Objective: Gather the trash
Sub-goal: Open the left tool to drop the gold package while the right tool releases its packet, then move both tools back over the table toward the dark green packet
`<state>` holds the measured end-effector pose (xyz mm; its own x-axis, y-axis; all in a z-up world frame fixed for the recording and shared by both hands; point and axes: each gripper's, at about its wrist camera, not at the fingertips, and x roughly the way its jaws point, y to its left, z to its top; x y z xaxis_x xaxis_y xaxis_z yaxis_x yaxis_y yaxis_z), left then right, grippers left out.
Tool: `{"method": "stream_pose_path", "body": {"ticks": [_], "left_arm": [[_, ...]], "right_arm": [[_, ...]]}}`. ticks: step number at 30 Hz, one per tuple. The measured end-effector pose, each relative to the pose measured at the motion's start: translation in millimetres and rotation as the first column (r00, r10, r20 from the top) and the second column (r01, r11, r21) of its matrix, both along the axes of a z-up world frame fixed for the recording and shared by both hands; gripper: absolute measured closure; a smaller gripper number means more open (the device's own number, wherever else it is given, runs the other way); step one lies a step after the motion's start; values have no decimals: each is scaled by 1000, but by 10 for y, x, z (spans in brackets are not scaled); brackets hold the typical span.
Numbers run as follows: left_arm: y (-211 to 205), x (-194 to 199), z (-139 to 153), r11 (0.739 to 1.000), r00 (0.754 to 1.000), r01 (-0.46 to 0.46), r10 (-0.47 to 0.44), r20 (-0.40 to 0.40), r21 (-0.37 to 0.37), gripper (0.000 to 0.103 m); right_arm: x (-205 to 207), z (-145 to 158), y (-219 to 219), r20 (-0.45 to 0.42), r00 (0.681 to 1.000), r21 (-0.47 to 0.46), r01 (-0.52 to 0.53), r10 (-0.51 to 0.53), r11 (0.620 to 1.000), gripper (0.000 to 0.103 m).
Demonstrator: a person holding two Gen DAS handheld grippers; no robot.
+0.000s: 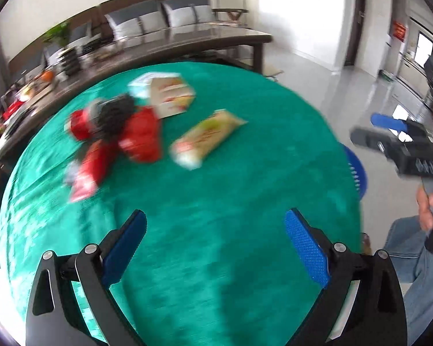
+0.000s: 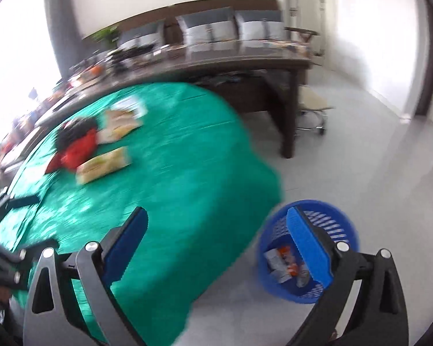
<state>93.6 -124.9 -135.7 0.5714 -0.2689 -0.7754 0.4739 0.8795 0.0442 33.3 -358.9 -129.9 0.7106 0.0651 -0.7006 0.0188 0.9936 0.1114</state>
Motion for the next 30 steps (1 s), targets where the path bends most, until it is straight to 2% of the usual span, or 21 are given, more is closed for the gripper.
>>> {"method": "stream_pose_path", "body": {"ticks": [5, 11, 14, 20, 23, 27, 30], "left_arm": [[888, 186, -15, 989, 989, -150, 149, -12, -19, 8], [1661, 357, -113, 965, 965, -260, 259, -26, -35, 8], [1801, 478, -169, 960, 960, -278, 277, -41, -36, 8], [1863, 675, -253, 963, 962, -266, 263, -66, -34, 8], [1902, 881, -189, 963, 964, -262, 258, -69, -62, 8], [1950, 1317, -51, 957, 967, -250, 239, -92, -145, 8], [1801, 1616, -25, 968, 977, -203, 189, -100, -150, 8]], "right_arm": [[98, -62, 837, -63, 988, 6, -141, 141, 990, 9], [400, -174, 1434, -140, 974, 1, -182, 180, 983, 9], [524, -218, 1622, -158, 969, -38, -196, 188, 980, 9], [683, -380, 1771, -194, 966, -44, -183, 172, 982, 9], [669, -406, 1815, -184, 968, -80, -187, 170, 979, 7], [655, -426, 1829, -165, 972, -88, -184, 168, 979, 5], [672, -429, 1852, -164, 973, -91, -180, 164, 979, 5]]}}
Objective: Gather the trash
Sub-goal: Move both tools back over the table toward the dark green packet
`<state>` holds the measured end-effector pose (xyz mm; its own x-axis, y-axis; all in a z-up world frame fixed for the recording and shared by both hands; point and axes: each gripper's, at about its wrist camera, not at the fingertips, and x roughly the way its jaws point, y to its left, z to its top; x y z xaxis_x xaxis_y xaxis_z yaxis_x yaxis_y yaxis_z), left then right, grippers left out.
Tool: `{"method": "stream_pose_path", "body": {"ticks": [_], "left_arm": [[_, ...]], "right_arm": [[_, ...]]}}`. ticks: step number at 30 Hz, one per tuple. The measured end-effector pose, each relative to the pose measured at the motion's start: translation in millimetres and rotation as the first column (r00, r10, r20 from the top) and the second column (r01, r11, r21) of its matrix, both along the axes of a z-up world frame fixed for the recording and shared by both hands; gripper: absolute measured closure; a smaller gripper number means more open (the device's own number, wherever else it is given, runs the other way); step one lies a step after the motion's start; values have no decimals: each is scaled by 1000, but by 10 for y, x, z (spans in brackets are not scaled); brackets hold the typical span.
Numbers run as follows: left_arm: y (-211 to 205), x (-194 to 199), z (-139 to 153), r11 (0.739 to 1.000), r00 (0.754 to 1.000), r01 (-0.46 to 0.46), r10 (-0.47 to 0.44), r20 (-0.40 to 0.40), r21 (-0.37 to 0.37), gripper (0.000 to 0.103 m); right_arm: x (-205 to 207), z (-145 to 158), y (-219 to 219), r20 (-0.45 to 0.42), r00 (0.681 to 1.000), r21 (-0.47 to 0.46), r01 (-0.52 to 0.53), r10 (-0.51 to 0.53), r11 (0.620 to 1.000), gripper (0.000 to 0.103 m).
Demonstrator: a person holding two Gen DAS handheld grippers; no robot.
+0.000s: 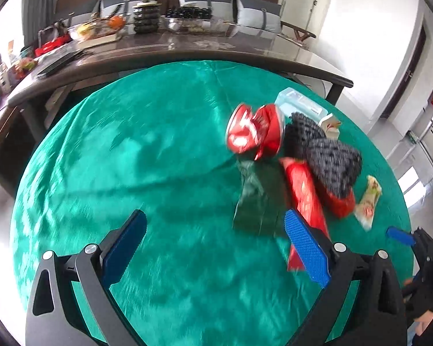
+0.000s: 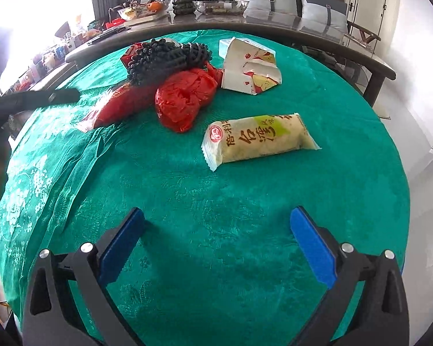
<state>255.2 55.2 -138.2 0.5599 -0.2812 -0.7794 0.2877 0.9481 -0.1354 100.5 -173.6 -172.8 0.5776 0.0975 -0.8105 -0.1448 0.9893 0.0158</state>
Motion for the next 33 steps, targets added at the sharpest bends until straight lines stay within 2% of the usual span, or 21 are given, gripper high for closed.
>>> {"method": "stream_pose_path", "body": {"ticks": [4, 6, 10, 12, 14, 16, 18, 22, 27, 32, 33], "left_arm": [[-309, 234, -81, 994, 995, 97, -96, -16, 48, 8], [-428, 312, -148, 989, 992, 126, -123, -31, 79, 12], [-523, 375, -251, 985, 989, 141, -136, -60, 95, 15], [-583, 360, -295, 978, 987, 155, -149, -59, 140, 18], [-627, 316, -298, 971, 984, 178, -174, -41, 161, 29], [-646, 285, -276, 970, 982, 188, -184, -40, 153, 57], [-625, 265, -255, 971, 982, 190, -185, -48, 145, 63], [-391, 114, -174, 984, 993, 118, -115, -33, 131, 64], [198, -231, -62, 997, 1000, -17, 18, -13, 74, 64], [438, -509, -156, 995, 998, -61, 63, -19, 80, 62], [437, -533, -180, 994, 998, -64, 65, -17, 90, 57]], "right_arm": [[16, 3, 3, -1, 1000, 3, 0, 0, 1000, 5], [12, 3, 3, 0, 1000, 3, 0, 0, 1000, 5], [11, 2, 0, 0, 1000, 3, 1, -1, 1000, 5], [11, 2, 0, 0, 1000, 3, 1, -1, 1000, 5], [11, 1, -1, 0, 1000, 2, 1, -1, 1000, 5], [10, 1, -3, 0, 1000, 3, 1, -1, 1000, 5], [11, 1, -2, 0, 1000, 2, 0, 0, 1000, 5], [11, 1, -3, 0, 1000, 3, 0, 0, 1000, 5], [11, 0, -3, 0, 1000, 3, 1, -1, 1000, 5], [11, 0, -3, 0, 1000, 3, 1, -1, 1000, 5], [11, -1, -4, 0, 1000, 3, 1, -1, 1000, 5]]}}
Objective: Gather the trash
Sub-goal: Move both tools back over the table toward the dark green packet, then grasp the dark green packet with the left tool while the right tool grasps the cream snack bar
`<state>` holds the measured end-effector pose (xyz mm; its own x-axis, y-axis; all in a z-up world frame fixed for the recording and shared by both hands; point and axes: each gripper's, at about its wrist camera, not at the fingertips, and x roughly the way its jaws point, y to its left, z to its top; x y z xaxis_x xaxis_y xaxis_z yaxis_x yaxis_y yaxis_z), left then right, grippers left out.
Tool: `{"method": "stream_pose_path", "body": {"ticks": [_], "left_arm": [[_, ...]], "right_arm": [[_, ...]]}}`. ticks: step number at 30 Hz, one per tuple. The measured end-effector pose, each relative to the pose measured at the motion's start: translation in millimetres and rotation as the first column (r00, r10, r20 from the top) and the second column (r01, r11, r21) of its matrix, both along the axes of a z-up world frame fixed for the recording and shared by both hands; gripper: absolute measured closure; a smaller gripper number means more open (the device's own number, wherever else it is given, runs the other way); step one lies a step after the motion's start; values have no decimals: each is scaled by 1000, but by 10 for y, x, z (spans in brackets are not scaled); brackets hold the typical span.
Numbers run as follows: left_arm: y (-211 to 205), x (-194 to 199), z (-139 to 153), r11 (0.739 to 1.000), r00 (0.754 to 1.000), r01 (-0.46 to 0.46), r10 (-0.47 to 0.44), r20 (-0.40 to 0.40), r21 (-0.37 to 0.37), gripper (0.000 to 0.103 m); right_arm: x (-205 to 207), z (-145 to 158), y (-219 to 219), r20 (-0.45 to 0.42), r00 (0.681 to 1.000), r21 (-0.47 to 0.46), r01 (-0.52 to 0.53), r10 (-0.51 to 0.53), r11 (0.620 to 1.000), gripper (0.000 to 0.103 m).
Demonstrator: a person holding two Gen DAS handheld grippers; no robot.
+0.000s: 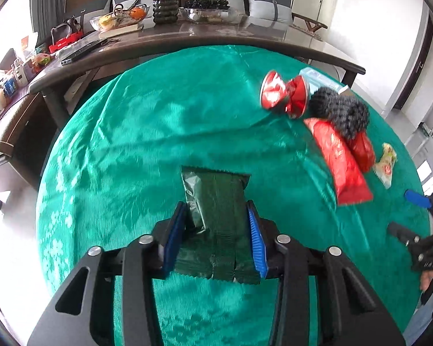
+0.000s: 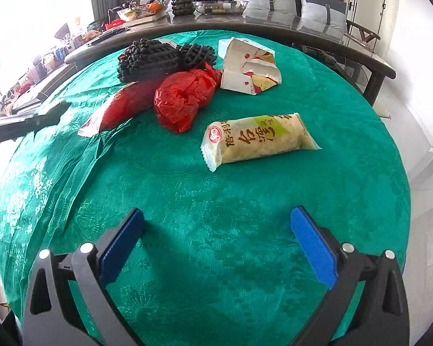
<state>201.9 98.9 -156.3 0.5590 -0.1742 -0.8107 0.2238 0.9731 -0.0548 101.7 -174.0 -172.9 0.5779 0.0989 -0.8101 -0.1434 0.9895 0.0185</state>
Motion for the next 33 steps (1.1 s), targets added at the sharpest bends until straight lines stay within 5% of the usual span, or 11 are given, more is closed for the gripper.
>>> {"method": "stream_pose_path", "body": {"ticks": [6, 13, 16, 19, 22, 26, 28, 30, 33], "left_arm": [[-78, -68, -109, 999, 1000, -9, 8, 16, 41, 16], [-92, -15, -153, 998, 1000, -13, 14, -11, 56, 5], [-88, -11, -158, 999, 1000, -14, 15, -12, 53, 5], [-86, -9, -160, 999, 1000, -14, 15, -12, 52, 5], [-83, -7, -160, 999, 1000, -14, 14, -12, 52, 5], [-85, -7, -160, 999, 1000, -13, 14, -12, 52, 5], [-85, -7, -159, 999, 1000, -13, 14, -12, 52, 5], [-85, -7, -159, 999, 1000, -14, 14, -12, 51, 5], [-87, -7, -158, 999, 1000, -13, 14, -12, 51, 5]], "right_arm": [[-1, 0, -4, 1, 1000, 0, 1, -1, 1000, 5], [-12, 20, -69, 7, 1000, 51, 7, -7, 999, 5], [-15, 71, -260, -4, 997, 202, 82, -83, 976, 5], [113, 130, -388, -76, 975, 351, 224, -211, 909, 6], [361, 166, -299, -95, 957, 319, 291, -275, 902, 35], [705, 161, -288, -81, 914, 242, 404, -397, 882, 38], [833, 153, -228, -76, 920, 201, 393, -385, 897, 44], [885, 145, -143, -64, 943, 136, 332, -326, 934, 68], [768, 115, -115, -16, 976, 26, 219, -219, 975, 80]]}}
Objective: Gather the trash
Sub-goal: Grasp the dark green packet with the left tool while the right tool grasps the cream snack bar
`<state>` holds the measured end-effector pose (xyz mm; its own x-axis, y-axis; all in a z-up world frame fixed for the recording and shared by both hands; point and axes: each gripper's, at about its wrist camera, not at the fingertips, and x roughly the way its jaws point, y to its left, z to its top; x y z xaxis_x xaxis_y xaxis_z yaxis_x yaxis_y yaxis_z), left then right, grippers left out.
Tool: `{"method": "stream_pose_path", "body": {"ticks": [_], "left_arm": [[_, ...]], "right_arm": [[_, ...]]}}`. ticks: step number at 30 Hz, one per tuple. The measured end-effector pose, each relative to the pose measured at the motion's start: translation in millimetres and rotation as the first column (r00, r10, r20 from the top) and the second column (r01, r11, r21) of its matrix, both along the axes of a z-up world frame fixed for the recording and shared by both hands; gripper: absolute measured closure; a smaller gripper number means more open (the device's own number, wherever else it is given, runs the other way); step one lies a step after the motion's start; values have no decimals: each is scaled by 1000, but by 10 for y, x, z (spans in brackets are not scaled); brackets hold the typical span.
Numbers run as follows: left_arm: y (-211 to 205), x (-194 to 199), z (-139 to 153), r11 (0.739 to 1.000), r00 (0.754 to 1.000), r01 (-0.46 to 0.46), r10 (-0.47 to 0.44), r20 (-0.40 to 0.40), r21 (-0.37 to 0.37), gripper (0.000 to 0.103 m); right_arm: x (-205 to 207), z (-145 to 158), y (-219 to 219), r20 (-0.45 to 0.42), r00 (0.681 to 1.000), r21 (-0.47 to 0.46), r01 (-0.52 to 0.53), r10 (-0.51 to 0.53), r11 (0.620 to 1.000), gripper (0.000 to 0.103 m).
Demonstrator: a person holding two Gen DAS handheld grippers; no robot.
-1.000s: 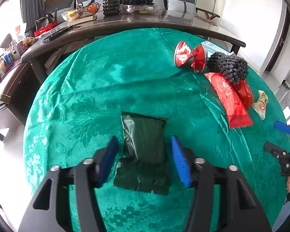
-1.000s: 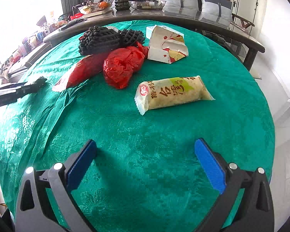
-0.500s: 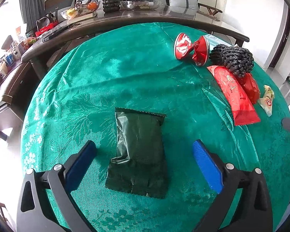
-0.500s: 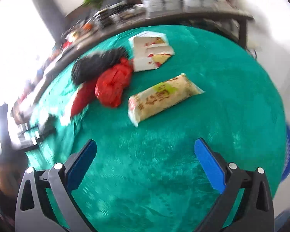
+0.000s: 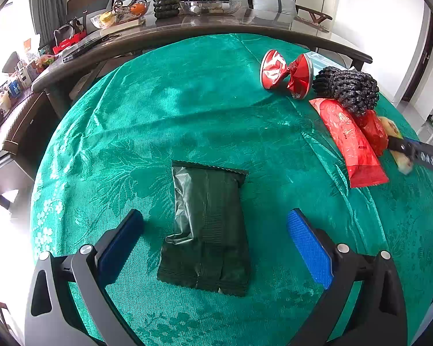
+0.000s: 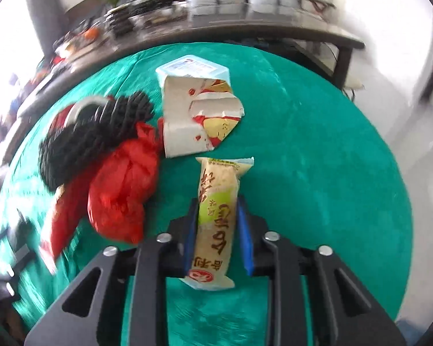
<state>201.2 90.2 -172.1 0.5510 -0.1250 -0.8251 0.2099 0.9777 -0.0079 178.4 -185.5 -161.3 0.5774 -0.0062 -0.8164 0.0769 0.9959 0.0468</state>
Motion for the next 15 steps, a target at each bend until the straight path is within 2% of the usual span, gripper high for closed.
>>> {"method": "stream_pose_path", "body": {"ticks": [3, 5, 7, 8, 9, 11, 14, 15], "left_arm": [[0, 0, 1, 1000, 1000, 0, 0, 0, 1, 5], [0, 0, 1, 1000, 1000, 0, 0, 0, 1, 5], [0, 0, 2, 1000, 1000, 0, 0, 0, 1, 5], [0, 0, 2, 1000, 1000, 0, 0, 0, 1, 5], [1, 0, 1, 1000, 1000, 0, 0, 0, 1, 5], [0, 0, 3, 1000, 1000, 0, 0, 0, 0, 5], [0, 0, 3, 1000, 1000, 0, 0, 0, 0, 5], [1, 1, 3, 1000, 1000, 0, 0, 0, 0, 5]], "right_arm": [[-226, -7, -94, 0, 996, -93, -86, 86, 992, 81], [-341, -14, -213, 3, 994, -99, -108, 109, 989, 81], [-393, -15, -285, 19, 991, -67, -135, 136, 989, 81], [-395, -25, -295, 25, 989, -43, -147, 148, 988, 76], [-382, -41, -285, 32, 989, -27, -146, 147, 989, 55], [-386, -55, -252, 55, 988, 5, -142, 142, 990, 31], [-324, -76, -145, 32, 988, 18, -154, 153, 988, 30], [-285, -73, -105, 22, 988, 10, -154, 154, 988, 26]]}}
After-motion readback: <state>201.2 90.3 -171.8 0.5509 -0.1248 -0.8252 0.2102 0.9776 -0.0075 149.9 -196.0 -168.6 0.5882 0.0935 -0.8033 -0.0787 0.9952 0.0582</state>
